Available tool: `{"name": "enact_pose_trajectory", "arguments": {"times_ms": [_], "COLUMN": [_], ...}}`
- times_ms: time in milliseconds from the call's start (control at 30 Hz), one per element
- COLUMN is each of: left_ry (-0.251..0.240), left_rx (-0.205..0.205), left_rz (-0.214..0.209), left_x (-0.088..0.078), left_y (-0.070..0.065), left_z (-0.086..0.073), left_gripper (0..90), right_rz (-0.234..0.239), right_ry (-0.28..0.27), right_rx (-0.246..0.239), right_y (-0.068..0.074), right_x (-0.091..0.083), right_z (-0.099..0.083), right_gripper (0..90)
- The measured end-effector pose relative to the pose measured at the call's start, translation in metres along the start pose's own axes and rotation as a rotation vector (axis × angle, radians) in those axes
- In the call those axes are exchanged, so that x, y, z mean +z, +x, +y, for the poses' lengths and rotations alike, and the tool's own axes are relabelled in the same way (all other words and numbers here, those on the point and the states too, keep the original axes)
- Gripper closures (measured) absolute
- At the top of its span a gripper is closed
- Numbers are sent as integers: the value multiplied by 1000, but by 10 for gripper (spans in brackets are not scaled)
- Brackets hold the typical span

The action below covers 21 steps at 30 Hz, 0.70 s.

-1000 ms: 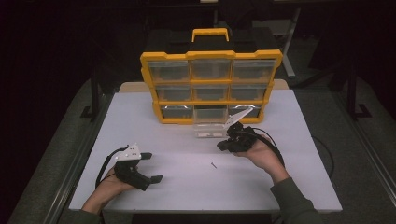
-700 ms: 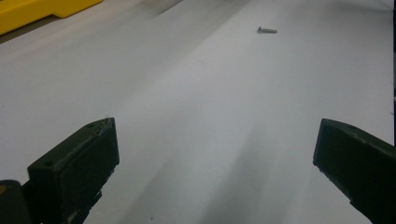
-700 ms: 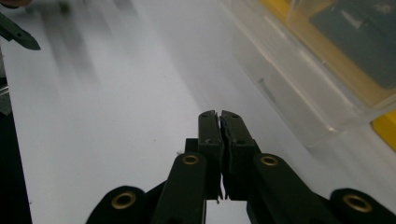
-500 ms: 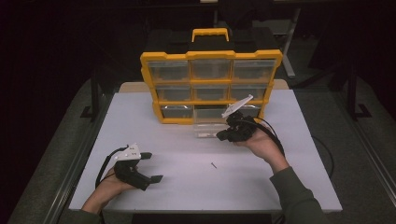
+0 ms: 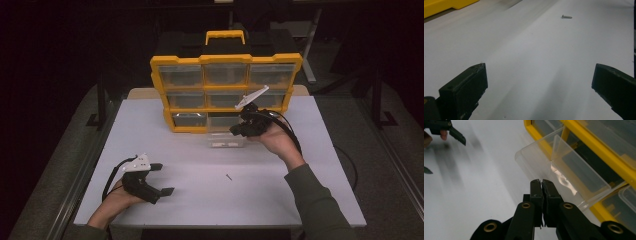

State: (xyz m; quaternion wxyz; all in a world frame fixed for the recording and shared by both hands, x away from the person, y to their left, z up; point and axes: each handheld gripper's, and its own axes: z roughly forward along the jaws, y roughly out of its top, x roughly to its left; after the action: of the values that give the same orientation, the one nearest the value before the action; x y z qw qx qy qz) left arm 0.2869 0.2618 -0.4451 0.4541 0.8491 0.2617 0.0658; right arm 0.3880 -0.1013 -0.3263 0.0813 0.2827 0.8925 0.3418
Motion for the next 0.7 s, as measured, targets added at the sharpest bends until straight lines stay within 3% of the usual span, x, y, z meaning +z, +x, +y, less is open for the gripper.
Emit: {"name": "enact_pose_trajectory", "arguments": {"times_ms": [500,700], "left_ry": [2,-2], "left_rx": [-1,-4], "left_rz": [-9,-14], "left_x": [0,0], "left_y": [0,-1], "left_z": [0,0], "left_gripper": [1,1], "right_rz": [-16,-20], "right_ry": [-5,19], "right_rx": [20,20], "right_y": [-17,-24], "right_x": [20,38], "right_z": [18,20], "right_gripper": [862,861]}}
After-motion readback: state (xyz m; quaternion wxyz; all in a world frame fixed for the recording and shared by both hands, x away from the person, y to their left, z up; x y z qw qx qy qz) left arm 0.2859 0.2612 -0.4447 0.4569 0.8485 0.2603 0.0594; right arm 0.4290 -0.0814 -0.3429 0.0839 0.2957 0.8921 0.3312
